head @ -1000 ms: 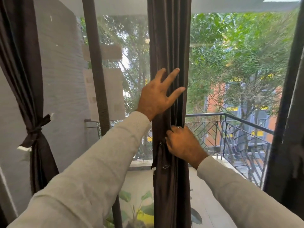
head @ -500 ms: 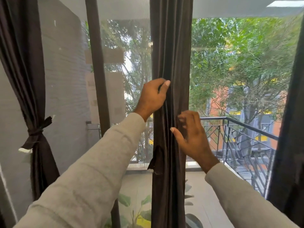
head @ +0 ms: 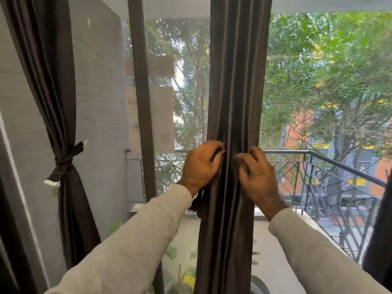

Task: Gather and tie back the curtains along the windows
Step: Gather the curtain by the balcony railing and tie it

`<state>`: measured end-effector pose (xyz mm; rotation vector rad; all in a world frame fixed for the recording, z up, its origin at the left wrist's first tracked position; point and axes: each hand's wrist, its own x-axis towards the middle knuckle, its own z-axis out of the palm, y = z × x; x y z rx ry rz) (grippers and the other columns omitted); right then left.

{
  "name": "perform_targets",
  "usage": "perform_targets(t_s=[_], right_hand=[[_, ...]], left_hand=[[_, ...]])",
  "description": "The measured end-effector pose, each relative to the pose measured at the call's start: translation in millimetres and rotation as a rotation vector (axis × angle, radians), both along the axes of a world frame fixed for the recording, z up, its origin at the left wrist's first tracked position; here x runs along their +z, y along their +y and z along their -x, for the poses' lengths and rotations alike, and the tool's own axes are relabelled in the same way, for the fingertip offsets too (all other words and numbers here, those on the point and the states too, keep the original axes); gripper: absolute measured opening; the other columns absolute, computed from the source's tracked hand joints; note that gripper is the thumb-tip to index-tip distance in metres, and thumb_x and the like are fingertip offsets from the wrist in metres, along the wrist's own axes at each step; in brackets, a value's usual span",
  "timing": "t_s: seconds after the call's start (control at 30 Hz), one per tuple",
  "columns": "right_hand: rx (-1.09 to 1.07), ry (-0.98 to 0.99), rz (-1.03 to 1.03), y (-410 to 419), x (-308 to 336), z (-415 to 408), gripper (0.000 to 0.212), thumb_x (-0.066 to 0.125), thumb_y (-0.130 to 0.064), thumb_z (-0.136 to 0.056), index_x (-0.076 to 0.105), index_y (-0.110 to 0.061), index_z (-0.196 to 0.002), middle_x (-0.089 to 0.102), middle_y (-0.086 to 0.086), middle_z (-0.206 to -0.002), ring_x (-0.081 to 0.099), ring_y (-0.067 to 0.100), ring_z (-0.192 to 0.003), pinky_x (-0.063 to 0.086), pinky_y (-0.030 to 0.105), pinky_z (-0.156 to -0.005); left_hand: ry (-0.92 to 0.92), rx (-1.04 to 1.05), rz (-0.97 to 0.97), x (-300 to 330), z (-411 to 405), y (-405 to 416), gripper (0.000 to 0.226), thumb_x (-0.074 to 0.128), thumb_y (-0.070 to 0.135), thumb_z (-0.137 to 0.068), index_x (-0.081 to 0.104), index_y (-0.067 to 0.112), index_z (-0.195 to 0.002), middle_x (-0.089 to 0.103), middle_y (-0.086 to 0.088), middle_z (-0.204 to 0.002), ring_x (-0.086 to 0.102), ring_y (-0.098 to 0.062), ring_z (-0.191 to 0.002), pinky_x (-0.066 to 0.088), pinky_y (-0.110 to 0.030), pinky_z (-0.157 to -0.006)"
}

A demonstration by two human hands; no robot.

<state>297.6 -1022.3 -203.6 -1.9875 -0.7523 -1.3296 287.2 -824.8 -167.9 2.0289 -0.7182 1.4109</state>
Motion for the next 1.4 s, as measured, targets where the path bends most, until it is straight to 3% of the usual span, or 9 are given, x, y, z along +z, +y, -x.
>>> perform_targets(t_s=[0.17, 0.33, 0.4, 0.53, 0.7, 0.83, 0.93, 1.07, 1.4], right_hand=[[-0.016, 0.155, 0.097, 3, -26, 3, 0.022, 0.064, -0.034, -0.097, 0.078, -0.022, -0.111, 0.067, 0.009, -0.119, 0.071, 0.033, -0.090, 0.061, 0.040, -0.074], [-0.018, 0.283, 0.164, 3, -35, -5, 0.019, 0.071, -0.030, -0.097, 0.080, -0.025, -0.113, 0.071, 0.009, -0.111, 0.070, 0.029, -0.095, 0.047, 0.024, -0.083], [-0.036, 0.302, 0.174, 3, -38, -8, 0.018, 0.073, -0.030, -0.095, 0.080, -0.026, -0.112, 0.070, 0.009, -0.109, 0.070, 0.029, -0.094, 0.047, 0.025, -0.080], [-0.045, 0.319, 0.194, 1, -43, -15, 0.020, 0.070, -0.037, -0.093, 0.078, -0.029, -0.110, 0.068, 0.008, -0.108, 0.069, 0.029, -0.091, 0.048, 0.027, -0.076], [-0.050, 0.361, 0.204, 0, -46, -15, 0.027, 0.071, -0.045, -0.095, 0.076, -0.028, -0.115, 0.068, 0.005, -0.112, 0.067, 0.024, -0.096, 0.051, 0.028, -0.076], [0.017, 0.268, 0.056, -1, -54, -5, 0.015, 0.065, -0.034, -0.103, 0.070, -0.023, -0.113, 0.064, -0.002, -0.107, 0.066, 0.013, -0.089, 0.054, 0.028, -0.072], [0.136, 0.207, -0.178, -5, -72, 9, 0.017, 0.054, -0.024, -0.109, 0.055, -0.017, -0.124, 0.059, -0.006, -0.106, 0.064, 0.002, -0.088, 0.059, 0.027, -0.073], [0.140, 0.222, -0.333, -4, -84, 16, 0.030, 0.052, -0.023, -0.109, 0.047, -0.022, -0.139, 0.070, -0.001, -0.110, 0.071, 0.012, -0.093, 0.059, 0.026, -0.082], [0.119, 0.306, -0.183, 4, -70, 0, 0.033, 0.069, -0.022, -0.099, 0.052, -0.025, -0.127, 0.070, -0.005, -0.106, 0.069, 0.012, -0.085, 0.061, 0.036, -0.077]], left_hand=[[0.073, -0.063, 0.036, -20, -6, 4, 0.020, 0.068, 0.007, -0.100, 0.076, 0.010, -0.119, 0.079, -0.003, -0.107, 0.074, -0.015, -0.094, 0.061, -0.029, -0.084], [0.208, -0.153, 0.213, -39, -6, 4, 0.021, 0.078, 0.010, -0.095, 0.061, 0.017, -0.105, 0.069, 0.004, -0.084, 0.071, -0.011, -0.072, 0.059, -0.030, -0.064], [0.214, -0.173, 0.249, -48, -4, 1, 0.023, 0.081, 0.011, -0.093, 0.060, 0.012, -0.101, 0.069, 0.004, -0.082, 0.070, -0.006, -0.070, 0.057, -0.023, -0.064], [0.276, -0.244, 0.199, -58, -9, 0, 0.008, 0.076, 0.024, -0.099, 0.074, 0.017, -0.098, 0.076, 0.005, -0.081, 0.075, -0.017, -0.074, 0.062, -0.043, -0.071], [0.355, -0.215, 0.196, -57, -3, 0, 0.035, 0.089, 0.042, -0.084, 0.080, 0.017, -0.107, 0.079, 0.006, -0.087, 0.076, -0.009, -0.077, 0.064, -0.032, -0.075], [0.295, -0.149, 0.129, -58, -5, 5, 0.014, 0.082, 0.023, -0.092, 0.075, 0.017, -0.103, 0.076, 0.005, -0.080, 0.074, -0.009, -0.071, 0.063, -0.040, -0.069], [0.302, -0.137, 0.180, -62, 2, 6, 0.022, 0.077, 0.020, -0.096, 0.064, 0.022, -0.113, 0.076, 0.004, -0.084, 0.074, -0.012, -0.071, 0.065, -0.040, -0.069], [0.271, -0.110, 0.125, -71, 8, 9, 0.018, 0.071, 0.026, -0.103, 0.059, 0.023, -0.115, 0.074, 0.000, -0.084, 0.074, -0.018, -0.072, 0.064, -0.044, -0.068], [0.228, -0.052, 0.085, -67, 1, 2, 0.013, 0.076, 0.016, -0.098, 0.073, 0.017, -0.110, 0.074, 0.005, -0.089, 0.069, -0.008, -0.077, 0.057, -0.020, -0.074]])
